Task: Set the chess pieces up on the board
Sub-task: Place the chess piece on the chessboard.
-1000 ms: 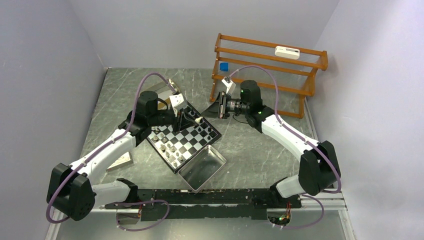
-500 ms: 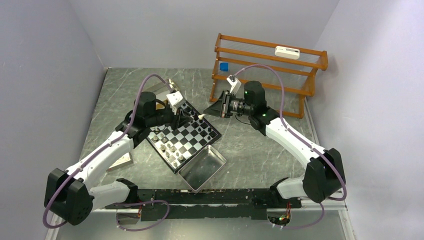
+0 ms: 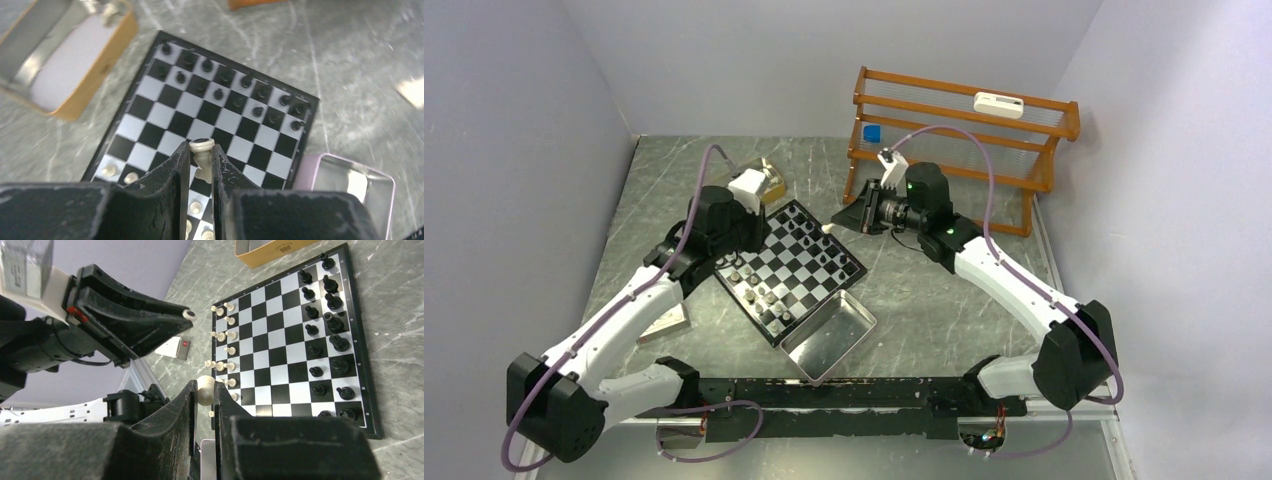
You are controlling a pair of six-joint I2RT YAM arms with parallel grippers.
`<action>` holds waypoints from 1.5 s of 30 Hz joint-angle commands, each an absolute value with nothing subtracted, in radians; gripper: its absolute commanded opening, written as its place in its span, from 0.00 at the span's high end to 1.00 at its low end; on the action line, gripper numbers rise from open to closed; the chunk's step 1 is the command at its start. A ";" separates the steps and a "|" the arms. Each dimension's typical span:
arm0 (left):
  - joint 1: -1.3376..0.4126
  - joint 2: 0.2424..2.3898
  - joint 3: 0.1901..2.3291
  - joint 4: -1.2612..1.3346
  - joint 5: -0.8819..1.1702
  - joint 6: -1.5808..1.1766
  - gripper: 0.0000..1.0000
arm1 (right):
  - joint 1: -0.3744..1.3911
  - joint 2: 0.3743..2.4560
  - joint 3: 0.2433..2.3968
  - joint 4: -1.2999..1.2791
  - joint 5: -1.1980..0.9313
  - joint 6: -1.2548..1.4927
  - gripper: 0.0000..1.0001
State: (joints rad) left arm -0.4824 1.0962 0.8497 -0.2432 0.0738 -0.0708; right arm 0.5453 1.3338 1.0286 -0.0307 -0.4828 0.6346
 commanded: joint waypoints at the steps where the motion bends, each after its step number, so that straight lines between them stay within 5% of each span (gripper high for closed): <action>1: -0.448 1.008 0.950 -0.354 -0.168 -0.188 0.95 | 0.613 1.349 1.089 -0.068 -0.374 0.580 0.89; 24: -0.433 0.657 1.340 -0.511 -0.073 -0.314 0.95 | 1.129 1.877 1.523 -0.239 0.149 0.269 0.89; 32: -0.433 0.640 1.373 -0.533 -0.089 -0.298 0.95 | 1.195 2.086 1.746 -0.343 0.271 0.176 0.89; 45: -0.434 0.635 1.427 -0.543 -0.098 -0.282 0.95 | 1.201 2.187 1.805 -0.342 0.293 0.159 0.89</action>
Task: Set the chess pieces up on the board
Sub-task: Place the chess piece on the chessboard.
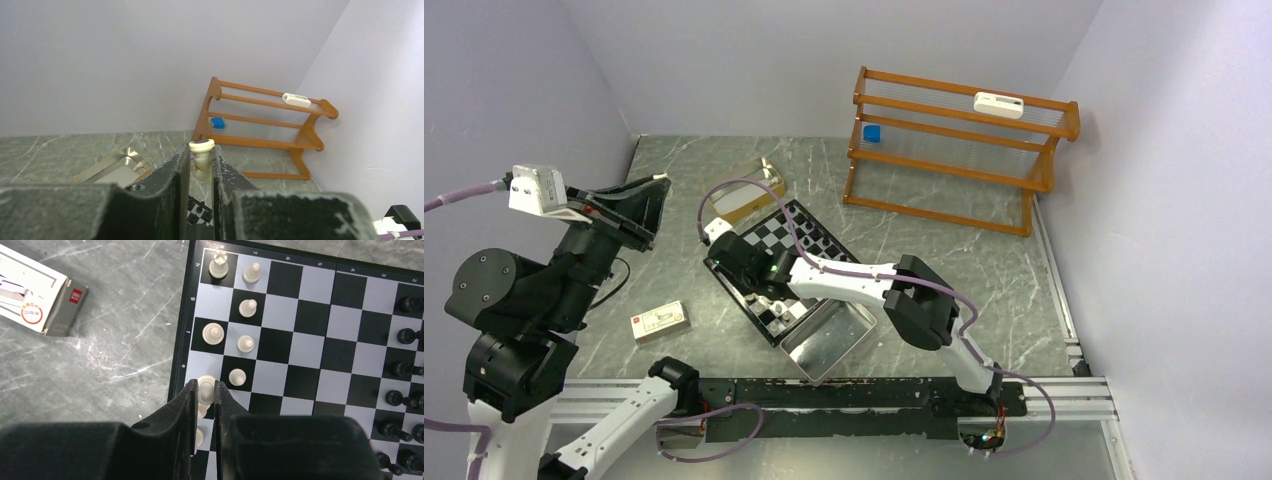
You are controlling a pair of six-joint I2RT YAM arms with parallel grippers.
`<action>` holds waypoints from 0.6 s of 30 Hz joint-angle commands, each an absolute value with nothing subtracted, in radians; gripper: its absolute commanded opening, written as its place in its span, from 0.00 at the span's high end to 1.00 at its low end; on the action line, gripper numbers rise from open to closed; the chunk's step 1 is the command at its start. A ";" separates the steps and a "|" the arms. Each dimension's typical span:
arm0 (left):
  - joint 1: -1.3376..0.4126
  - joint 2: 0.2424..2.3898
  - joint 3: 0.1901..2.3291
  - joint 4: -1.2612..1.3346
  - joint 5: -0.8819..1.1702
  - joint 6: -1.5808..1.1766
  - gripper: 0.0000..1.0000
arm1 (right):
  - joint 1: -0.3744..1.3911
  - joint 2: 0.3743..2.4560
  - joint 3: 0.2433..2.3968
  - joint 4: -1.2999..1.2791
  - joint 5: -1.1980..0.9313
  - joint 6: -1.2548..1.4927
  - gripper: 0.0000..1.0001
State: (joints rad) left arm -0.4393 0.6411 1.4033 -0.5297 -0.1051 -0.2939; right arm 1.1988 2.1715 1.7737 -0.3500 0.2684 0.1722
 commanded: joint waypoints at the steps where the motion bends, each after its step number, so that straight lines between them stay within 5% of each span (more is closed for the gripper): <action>1: -0.434 0.638 1.428 -0.543 -0.097 -0.280 0.95 | 1.200 2.189 1.804 -0.340 0.292 0.159 0.89; 18: -0.436 0.641 1.402 -0.530 -0.092 -0.264 0.95 | 1.200 2.249 1.844 -0.325 0.271 0.168 0.89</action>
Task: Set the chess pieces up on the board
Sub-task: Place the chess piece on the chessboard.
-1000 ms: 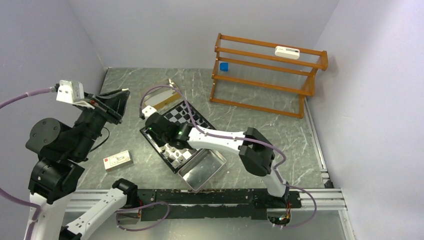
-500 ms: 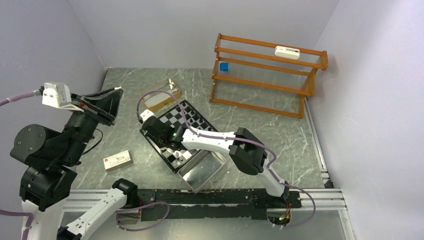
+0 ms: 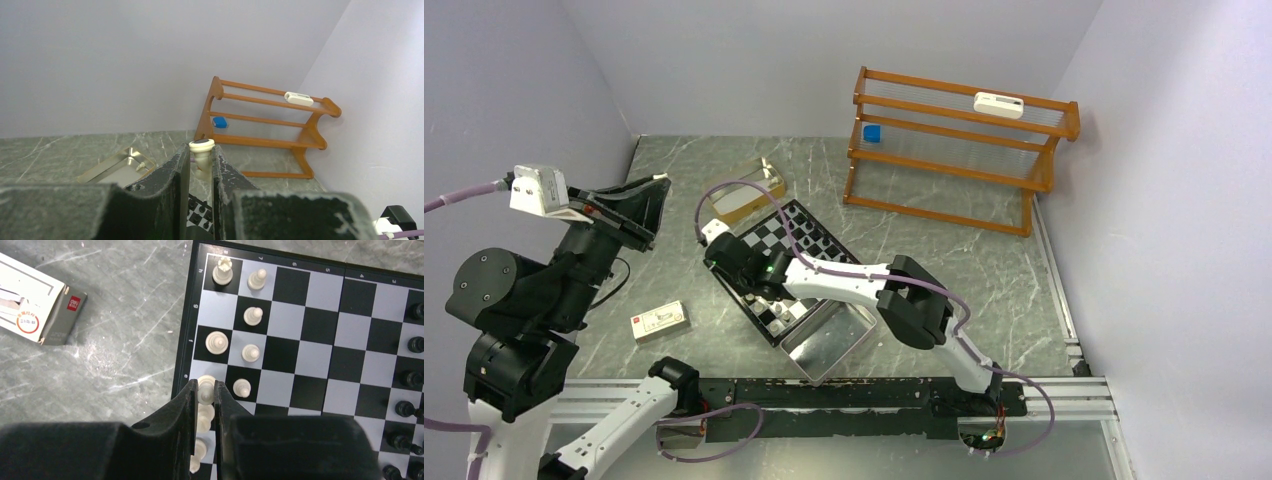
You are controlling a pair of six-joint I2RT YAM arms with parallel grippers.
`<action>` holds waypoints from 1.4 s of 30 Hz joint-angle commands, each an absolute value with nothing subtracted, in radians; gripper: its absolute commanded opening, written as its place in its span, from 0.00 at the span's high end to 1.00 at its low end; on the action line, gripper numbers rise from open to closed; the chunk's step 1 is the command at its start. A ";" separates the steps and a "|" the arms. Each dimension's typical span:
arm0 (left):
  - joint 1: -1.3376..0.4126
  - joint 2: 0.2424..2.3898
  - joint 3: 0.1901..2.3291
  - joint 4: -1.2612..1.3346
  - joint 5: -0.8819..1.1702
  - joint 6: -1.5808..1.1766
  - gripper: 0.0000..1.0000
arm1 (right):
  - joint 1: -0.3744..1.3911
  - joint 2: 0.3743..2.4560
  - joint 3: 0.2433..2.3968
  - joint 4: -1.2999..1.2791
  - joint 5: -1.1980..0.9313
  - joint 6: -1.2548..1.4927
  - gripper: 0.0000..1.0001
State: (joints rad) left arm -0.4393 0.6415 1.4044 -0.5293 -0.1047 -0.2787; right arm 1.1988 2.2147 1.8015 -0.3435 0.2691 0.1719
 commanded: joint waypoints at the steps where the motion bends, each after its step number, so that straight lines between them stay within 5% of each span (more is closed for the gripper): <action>1: -0.437 0.640 1.399 -0.528 -0.091 -0.265 0.95 | 1.201 2.256 1.852 -0.332 0.270 0.167 0.89; 26: -0.438 0.642 1.376 -0.517 -0.089 -0.264 0.95 | 1.211 2.288 1.849 -0.338 0.291 0.163 0.81; 42: -0.438 0.643 1.375 -0.518 -0.090 -0.264 0.95 | 1.216 2.283 1.885 -0.358 0.319 0.164 0.60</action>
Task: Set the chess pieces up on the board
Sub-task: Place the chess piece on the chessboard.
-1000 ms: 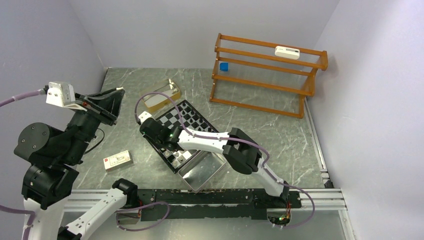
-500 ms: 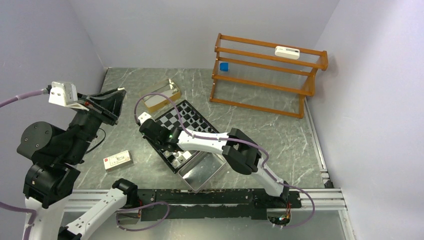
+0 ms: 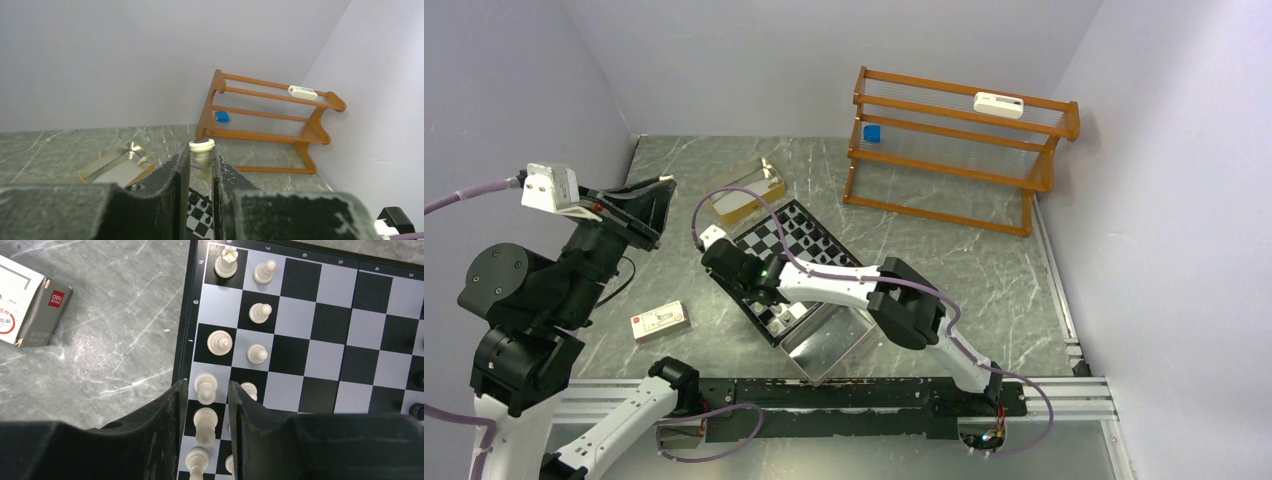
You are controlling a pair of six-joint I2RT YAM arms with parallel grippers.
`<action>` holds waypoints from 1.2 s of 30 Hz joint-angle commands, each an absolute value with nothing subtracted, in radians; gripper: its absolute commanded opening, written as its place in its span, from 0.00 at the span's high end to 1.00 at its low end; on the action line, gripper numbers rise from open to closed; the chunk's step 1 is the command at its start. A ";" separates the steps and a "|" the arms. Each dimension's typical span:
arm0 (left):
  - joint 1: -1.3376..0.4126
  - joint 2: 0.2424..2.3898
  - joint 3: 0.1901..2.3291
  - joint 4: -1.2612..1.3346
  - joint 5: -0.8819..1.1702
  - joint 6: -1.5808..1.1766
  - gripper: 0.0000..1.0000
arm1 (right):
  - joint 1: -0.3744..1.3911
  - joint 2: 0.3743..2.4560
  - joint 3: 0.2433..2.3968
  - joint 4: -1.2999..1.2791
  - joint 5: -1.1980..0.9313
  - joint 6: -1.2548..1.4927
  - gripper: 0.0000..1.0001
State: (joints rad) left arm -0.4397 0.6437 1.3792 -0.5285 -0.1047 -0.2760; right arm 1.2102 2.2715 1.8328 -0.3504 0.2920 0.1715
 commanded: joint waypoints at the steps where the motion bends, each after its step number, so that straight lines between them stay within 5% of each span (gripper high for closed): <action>1: -0.438 0.643 1.371 -0.517 -0.090 -0.264 0.95 | 1.216 2.280 1.894 -0.360 0.318 0.166 0.59; 17: -0.437 0.674 1.310 -0.507 -0.001 -0.251 0.95 | 1.150 1.944 1.768 -0.314 0.319 0.247 0.44; 36: -0.437 1.029 1.385 -0.830 0.242 -0.221 0.95 | 1.014 1.190 0.936 0.069 0.110 0.395 0.42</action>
